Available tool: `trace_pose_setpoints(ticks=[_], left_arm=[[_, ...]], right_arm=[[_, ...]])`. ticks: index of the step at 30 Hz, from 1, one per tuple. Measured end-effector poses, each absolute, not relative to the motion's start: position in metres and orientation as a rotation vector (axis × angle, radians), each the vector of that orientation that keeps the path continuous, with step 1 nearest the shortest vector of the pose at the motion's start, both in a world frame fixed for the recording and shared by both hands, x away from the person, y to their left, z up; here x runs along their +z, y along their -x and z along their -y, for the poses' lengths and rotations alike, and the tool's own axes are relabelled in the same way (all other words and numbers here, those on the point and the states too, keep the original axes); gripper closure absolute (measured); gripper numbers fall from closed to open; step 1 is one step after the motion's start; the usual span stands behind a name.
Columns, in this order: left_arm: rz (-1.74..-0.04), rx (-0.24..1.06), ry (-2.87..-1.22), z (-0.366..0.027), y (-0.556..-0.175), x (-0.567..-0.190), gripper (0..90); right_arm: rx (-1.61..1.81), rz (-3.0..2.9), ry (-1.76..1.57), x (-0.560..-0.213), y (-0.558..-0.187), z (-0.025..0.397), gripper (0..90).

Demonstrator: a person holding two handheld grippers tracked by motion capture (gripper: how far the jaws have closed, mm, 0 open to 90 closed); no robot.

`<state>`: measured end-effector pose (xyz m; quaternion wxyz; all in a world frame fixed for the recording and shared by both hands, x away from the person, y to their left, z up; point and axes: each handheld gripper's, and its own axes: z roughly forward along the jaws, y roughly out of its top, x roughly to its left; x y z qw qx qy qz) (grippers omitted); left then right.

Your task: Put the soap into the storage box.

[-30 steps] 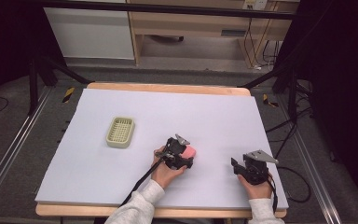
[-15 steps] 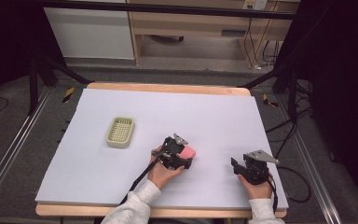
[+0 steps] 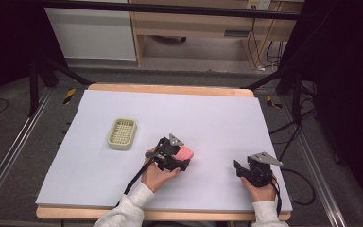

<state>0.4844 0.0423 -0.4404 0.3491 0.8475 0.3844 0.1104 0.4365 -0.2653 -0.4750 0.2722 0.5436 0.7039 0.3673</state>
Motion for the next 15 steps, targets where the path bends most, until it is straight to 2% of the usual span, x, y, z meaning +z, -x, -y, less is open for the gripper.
trace_pose_setpoints(ticks=[15], left_arm=[[-1.007,0.311,-2.184,-0.072,-0.482,-0.427,37.4]], right_arm=[[0.987,-1.891,-1.467,-0.475,-0.436,0.265,38.7]])
